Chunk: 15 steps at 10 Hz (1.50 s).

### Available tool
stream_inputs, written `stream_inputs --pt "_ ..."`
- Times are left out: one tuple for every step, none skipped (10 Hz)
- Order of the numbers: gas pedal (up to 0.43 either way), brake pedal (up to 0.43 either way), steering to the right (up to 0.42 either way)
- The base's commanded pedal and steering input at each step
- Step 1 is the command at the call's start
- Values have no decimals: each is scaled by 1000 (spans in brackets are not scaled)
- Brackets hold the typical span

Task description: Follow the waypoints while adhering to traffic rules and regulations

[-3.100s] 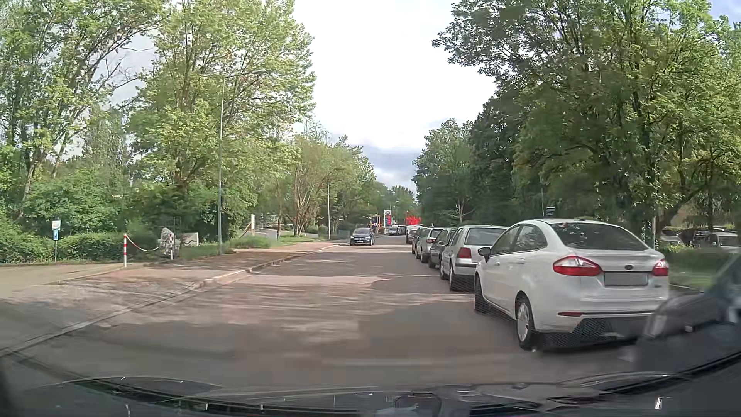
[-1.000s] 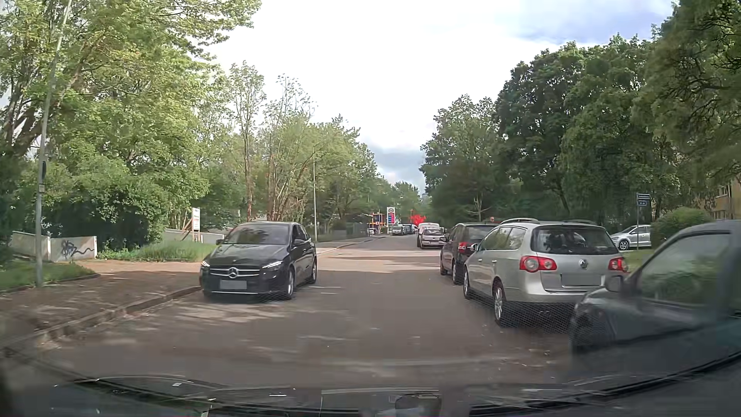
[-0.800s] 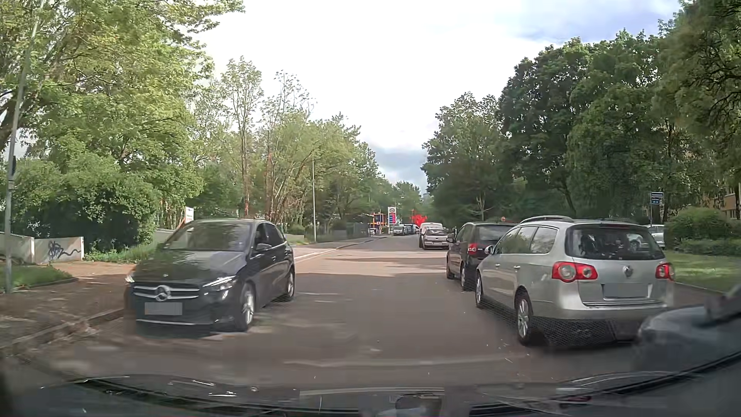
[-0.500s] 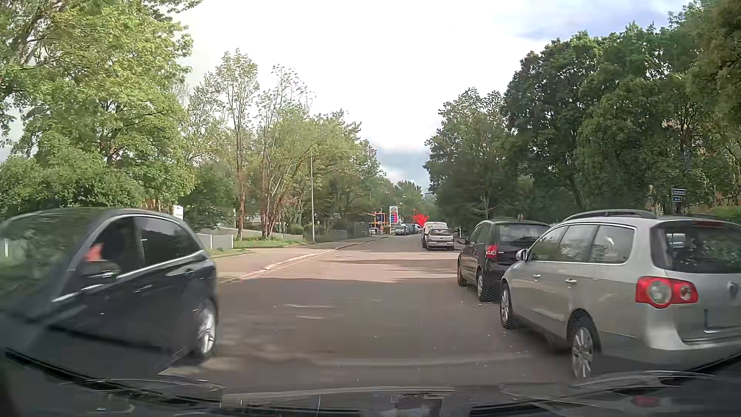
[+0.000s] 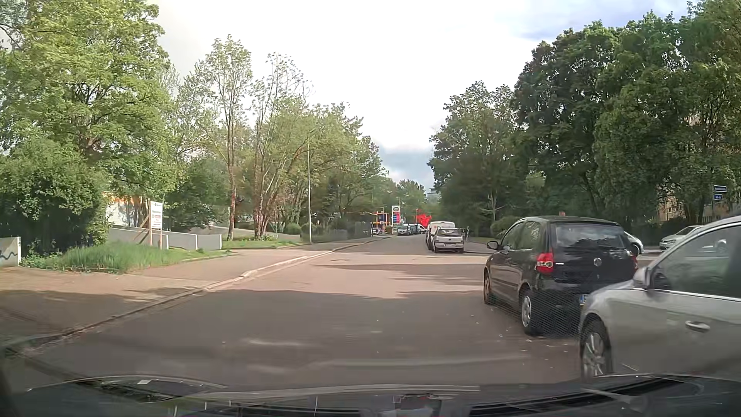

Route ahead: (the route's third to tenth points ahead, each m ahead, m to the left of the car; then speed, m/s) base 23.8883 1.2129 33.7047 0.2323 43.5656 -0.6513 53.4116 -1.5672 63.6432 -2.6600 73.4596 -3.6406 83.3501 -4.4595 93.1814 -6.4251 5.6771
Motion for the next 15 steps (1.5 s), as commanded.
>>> stream_inputs --pt "20 0 -3" --pt "20 0 0" --pt "20 0 3" --pt "20 0 5" --pt "20 0 6" --pt "20 0 7" --pt "20 0 9" --pt "20 0 12" --pt "20 0 15" --pt "20 0 18" --pt "20 0 18" --pt "20 0 19" --pt "20 0 19" --pt "20 0 19" --pt "28 0 18"
